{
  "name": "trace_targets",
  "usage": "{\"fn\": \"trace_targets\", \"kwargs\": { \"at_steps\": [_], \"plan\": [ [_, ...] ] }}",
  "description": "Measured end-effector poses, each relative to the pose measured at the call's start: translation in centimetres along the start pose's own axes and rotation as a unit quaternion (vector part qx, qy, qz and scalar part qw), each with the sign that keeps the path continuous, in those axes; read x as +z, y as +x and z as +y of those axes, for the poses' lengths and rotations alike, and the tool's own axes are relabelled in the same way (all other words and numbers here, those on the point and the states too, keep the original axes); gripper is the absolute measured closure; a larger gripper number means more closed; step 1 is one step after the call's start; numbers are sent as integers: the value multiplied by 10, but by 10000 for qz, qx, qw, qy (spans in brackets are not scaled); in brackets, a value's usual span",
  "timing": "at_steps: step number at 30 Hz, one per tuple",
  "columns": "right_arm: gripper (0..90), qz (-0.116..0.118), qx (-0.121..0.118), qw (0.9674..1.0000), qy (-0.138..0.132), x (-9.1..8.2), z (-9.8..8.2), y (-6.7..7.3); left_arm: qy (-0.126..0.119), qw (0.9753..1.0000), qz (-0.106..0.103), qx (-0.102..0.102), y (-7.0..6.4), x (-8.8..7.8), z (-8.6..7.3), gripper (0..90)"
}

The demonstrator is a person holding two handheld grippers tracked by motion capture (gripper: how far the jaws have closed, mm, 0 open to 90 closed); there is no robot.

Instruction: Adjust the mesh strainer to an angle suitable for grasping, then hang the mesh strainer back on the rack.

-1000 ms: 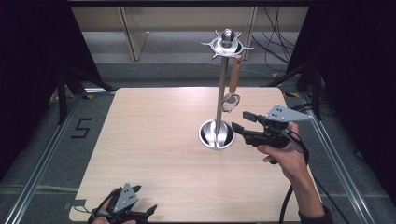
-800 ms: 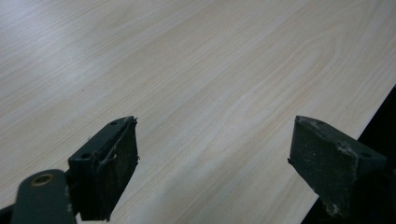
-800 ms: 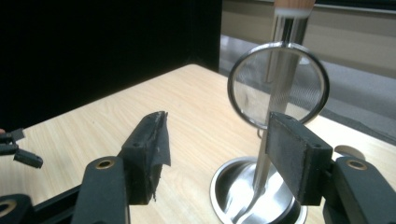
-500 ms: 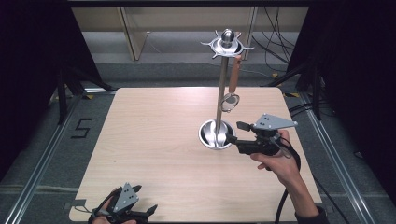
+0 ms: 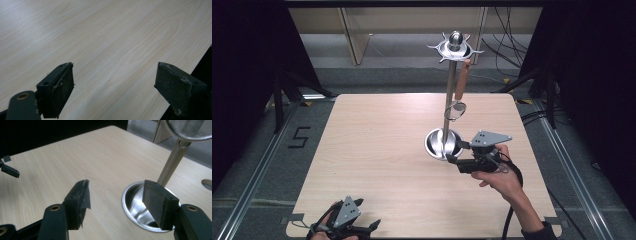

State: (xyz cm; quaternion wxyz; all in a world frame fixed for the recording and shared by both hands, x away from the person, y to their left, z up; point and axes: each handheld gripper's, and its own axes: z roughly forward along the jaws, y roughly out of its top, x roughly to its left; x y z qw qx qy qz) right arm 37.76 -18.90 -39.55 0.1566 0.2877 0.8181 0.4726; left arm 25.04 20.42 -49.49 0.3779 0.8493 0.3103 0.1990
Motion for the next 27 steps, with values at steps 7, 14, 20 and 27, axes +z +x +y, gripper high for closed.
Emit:
{"fn": "trace_targets", "kwargs": {
  "at_steps": [7, 14, 20, 27],
  "plan": [
    [388, 37, 27, 9998, 196, 7, -8, 3, 10, 9999, 55, 129, 1, 1, 0, 148],
    [382, 23, 55, 9995, 299, 12, -14, 0, -18, 10000, 25, 37, -2, 0, 0, 148],
    [365, 45, 47, 9989, 470, 16, -21, 2, -46, 10000, 38, 72, -2, -1, -1, 148],
    [357, 42, 153, 9977, 654, 19, -30, 4, -35, 9999, 40, 105, -1, -1, -1, 148]
  ]
}}
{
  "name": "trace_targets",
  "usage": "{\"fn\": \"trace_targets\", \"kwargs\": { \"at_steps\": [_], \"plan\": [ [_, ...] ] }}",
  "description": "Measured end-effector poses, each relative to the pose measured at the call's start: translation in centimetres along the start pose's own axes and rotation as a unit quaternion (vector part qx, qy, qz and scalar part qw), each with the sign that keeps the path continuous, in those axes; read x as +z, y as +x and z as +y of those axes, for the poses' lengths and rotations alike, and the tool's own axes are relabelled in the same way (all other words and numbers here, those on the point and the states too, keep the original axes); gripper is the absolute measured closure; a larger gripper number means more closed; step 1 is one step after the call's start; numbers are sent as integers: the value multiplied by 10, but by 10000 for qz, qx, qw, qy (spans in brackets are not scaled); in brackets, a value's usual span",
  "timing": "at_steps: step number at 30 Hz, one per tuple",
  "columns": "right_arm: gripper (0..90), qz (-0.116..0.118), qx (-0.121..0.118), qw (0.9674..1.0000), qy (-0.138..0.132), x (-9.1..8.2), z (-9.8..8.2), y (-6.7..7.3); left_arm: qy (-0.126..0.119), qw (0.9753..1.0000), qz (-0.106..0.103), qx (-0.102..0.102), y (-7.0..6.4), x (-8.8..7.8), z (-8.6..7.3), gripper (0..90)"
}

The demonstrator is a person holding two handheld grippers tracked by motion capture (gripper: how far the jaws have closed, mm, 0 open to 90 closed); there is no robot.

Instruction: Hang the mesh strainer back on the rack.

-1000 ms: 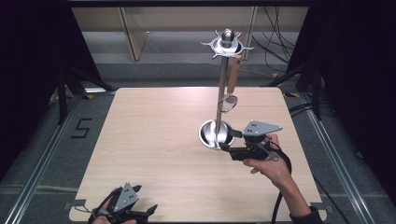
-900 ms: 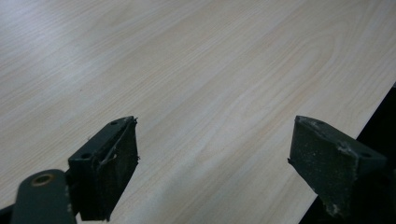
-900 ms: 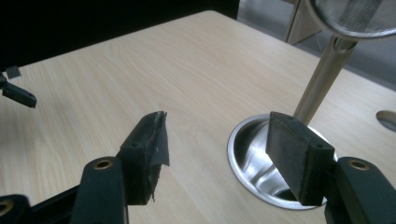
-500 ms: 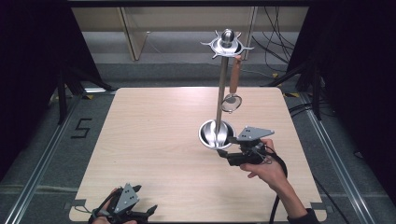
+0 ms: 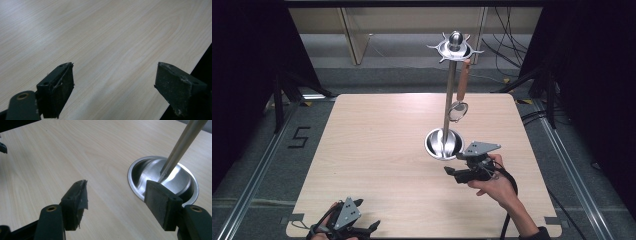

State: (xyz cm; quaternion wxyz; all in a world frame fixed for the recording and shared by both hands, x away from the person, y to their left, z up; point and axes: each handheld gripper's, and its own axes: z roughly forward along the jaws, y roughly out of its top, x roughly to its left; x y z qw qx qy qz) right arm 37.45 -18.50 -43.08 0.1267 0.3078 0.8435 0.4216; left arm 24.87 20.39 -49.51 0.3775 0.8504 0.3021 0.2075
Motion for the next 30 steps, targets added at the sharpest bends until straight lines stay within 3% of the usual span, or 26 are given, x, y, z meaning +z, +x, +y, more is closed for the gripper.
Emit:
{"fn": "trace_targets", "kwargs": {
  "at_steps": [3, 8, 11, 16, 17, 19, 23, 25, 30],
  "plan": [
    [355, -49, -75, 10000, -12, 1, -4, 0, 11, 10000, -1, 0, 0, 0, 0, 148],
    [346, -6, 29, 10000, 57, 1, -10, 5, 11, 10000, 0, -5, 0, 0, 0, 148],
    [335, -90, -141, 9997, 179, 0, -12, 6, 16, 10000, 3, 4, 0, 0, 0, 148],
    [337, -3, -179, 9996, 217, -1, -16, 10, 1, 10000, 4, -6, 0, 0, 0, 148],
    [337, 55, -235, 9995, 203, 0, -18, 11, 31, 10000, -3, 75, 1, -1, 0, 148],
    [337, -2, -258, 9995, 169, -1, -19, 13, 3, 10000, 1, -21, 0, 0, 0, 148],
    [336, 9, -218, 9996, 178, -2, -22, 16, -21, 10000, -2, -28, 0, 1, 0, 148],
    [335, 9, -221, 9995, 209, -3, -24, 17, 37, 10000, 2, 62, 1, -1, 0, 148],
    [333, 58, -295, 9993, 237, -3, -29, 17, -29, 10000, -1, 54, 1, 1, -1, 148]
  ]
}}
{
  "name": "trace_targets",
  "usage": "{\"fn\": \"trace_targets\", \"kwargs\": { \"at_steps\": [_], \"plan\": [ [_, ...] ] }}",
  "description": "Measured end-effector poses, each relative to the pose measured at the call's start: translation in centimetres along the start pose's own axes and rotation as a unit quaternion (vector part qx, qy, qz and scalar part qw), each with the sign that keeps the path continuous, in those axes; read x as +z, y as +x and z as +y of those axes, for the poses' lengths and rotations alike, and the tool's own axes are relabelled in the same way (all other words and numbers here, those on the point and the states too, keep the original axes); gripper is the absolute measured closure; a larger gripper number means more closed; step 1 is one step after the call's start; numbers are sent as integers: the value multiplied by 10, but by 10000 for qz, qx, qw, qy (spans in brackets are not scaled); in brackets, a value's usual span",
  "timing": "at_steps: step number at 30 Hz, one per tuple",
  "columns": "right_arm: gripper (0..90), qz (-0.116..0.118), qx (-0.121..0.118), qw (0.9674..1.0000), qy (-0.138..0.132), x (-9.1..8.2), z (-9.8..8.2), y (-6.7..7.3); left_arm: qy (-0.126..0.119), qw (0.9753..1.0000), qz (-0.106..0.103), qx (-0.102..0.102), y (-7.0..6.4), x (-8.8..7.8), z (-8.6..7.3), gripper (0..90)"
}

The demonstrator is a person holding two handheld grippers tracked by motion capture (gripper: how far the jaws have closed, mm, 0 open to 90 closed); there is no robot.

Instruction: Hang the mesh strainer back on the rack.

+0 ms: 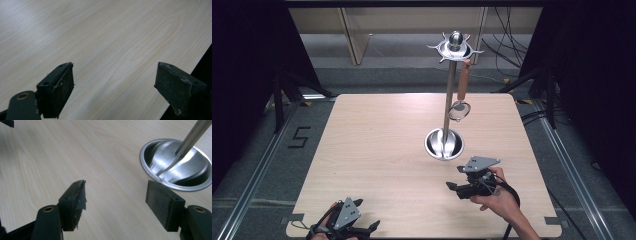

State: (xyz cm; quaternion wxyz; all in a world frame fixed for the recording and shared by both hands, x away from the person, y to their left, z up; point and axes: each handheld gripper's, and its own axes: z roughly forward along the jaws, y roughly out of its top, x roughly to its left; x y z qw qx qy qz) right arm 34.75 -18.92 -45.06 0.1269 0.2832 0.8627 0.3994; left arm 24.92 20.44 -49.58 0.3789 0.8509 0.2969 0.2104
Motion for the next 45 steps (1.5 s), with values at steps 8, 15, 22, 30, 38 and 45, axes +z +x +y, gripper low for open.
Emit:
{"fn": "trace_targets", "kwargs": {
  "at_steps": [8, 15, 22, 30, 38, 45],
  "plan": [
    [332, -54, 95, 9999, 78, 1, -9, 2, 44, 10000, 3, -55, -1, -1, 1, 148],
    [328, -38, 101, 9998, 158, 2, -16, 3, 81, 9999, -2, -98, -1, -1, 0, 148],
    [324, 36, 146, 9996, 227, 1, -22, 4, 67, 9998, -10, -181, -3, -1, 0, 148],
    [320, -3, 156, 9996, 236, 0, -29, 5, 73, 9998, -8, -165, -2, 0, 0, 148],
    [282, 4, 291, 9994, 187, -1, -35, 8, 74, 9999, -8, -151, -2, -1, 0, 148],
    [241, -14, 396, 9991, 156, -3, -41, 9, 74, 9998, -17, -172, -3, 0, 0, 148]
  ]
}}
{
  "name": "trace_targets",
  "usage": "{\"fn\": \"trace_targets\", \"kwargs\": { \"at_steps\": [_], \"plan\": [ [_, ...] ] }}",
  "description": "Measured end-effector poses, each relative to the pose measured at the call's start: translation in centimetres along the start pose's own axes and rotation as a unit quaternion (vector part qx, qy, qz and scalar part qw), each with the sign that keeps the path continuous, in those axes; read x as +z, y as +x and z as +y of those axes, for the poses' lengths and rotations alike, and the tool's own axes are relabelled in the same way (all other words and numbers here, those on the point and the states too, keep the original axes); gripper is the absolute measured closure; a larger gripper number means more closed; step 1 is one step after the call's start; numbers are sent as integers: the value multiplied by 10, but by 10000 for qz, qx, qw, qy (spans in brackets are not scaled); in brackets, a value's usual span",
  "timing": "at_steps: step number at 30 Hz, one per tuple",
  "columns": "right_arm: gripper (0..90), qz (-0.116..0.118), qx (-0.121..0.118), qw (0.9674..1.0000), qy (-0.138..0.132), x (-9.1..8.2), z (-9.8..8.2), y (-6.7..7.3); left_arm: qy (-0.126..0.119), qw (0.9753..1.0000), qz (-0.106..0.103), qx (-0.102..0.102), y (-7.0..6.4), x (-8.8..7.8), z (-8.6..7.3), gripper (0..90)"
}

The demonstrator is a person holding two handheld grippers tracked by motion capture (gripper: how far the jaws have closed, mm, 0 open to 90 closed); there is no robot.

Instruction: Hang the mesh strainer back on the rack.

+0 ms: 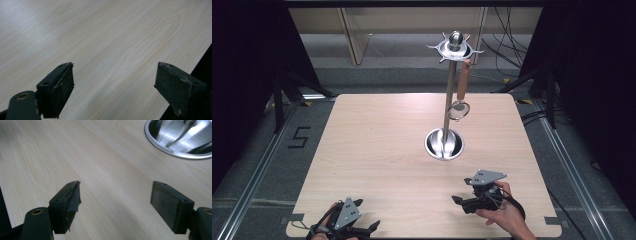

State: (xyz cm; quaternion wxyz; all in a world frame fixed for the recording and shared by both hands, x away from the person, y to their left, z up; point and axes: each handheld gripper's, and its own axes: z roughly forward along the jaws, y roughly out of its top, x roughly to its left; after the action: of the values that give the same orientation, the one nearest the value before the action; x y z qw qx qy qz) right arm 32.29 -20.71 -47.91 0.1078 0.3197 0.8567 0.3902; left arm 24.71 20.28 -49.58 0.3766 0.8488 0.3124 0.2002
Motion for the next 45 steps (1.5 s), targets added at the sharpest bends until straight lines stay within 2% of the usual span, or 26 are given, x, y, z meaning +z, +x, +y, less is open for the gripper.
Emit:
{"fn": "trace_targets", "kwargs": {
  "at_steps": [2, 4, 5, 7, 9, 10, 12, 13, 14, 15, 19, 20, 21, 22, 23, 24, 25, 28, 29, 31, 32, 35, 43, 45],
  "plan": [
    [229, -42, 2, 10000, -53, 0, -2, 0, 30, 10000, -30, -79, -1, 0, 0, 148],
    [213, -32, -11, 10000, -57, 1, -4, -1, 8, 10000, -4, -22, 0, 0, 0, 148],
    [197, -54, 56, 10000, -46, 0, -5, 0, -2, 10000, 3, 3, 0, 0, 0, 148],
    [183, -85, 111, 9999, -79, 0, -6, 0, -2, 10000, -4, -71, -1, 0, 0, 148],
    [171, -126, 113, 9998, -91, -1, -8, 0, -12, 10000, 5, -64, -1, 0, 0, 148],
    [166, -145, 135, 9998, -71, -1, -9, 0, 2, 10000, 8, 14, 0, 0, 0, 148],
    [167, -104, 168, 9998, -37, -2, -10, 1, 31, 10000, -30, -89, -1, 0, 0, 148],
    [168, -66, 103, 9999, -74, -2, -10, 0, 8, 10000, -14, -80, -1, 0, 0, 148],
    [169, -99, 217, 9997, -20, -4, -11, 1, 16, 10000, -21, -72, -1, 0, 0, 148],
    [170, -143, 148, 9998, -39, -4, -12, 1, 25, 10000, -26, -20, 0, 0, 0, 148],
    [174, -167, 151, 9997, -62, -5, -14, 1, 42, 9999, -46, -91, -1, 0, 0, 148],
    [175, -151, 133, 9998, -56, -6, -15, 1, 24, 10000, -22, -38, 0, 0, 0, 148],
    [175, -165, 167, 9997, -80, -6, -16, 2, 67, 9999, 1, 139, 2, -1, 0, 148],
    [176, -141, 182, 9997, -42, -7, -17, 2, 88, 10000, -46, -6, 1, -1, 0, 148],
    [177, -170, 132, 9997, -87, -7, -18, 2, 66, 9999, -8, 110, 2, -1, 0, 148],
    [177, -161, 188, 9997, -65, -8, -18, 3, 67, 9999, -4, 131, 2, -1, 0, 148],
    [178, -122, 147, 9998, -45, -8, -19, 3, 65, 9999, 0, 144, 2, -1, 0, 148],
    [181, -167, 139, 9998, 25, -9, -21, 6, 69, 9999, -1, 134, 2, -1, 0, 148],
    [181, -146, 61, 9999, -11, -9, -21, 5, 68, 9999, 0, 130, 2, -1, 0, 148],
    [182, -156, 88, 9998, -6, -10, -22, 8, 68, 9999, 0, 115, 2, -1, 0, 148],
    [182, -137, 22, 9999, -15, -10, -22, 8, 67, 9999, 2, 131, 2, -1, 0, 148],
    [182, -159, 96, 9998, 9, -12, -24, 11, 70, 9999, 0, 132, 2, -1, 0, 148],
    [186, -164, 57, 9998, 47, -12, -25, 9, 71, 9999, 6, 148, 2, -1, 0, 148],
    [187, -238, -15, 9997, 44, -12, -25, 9, 68, 9999, 7, 141, 2, -1, 0, 148]
  ]
}}
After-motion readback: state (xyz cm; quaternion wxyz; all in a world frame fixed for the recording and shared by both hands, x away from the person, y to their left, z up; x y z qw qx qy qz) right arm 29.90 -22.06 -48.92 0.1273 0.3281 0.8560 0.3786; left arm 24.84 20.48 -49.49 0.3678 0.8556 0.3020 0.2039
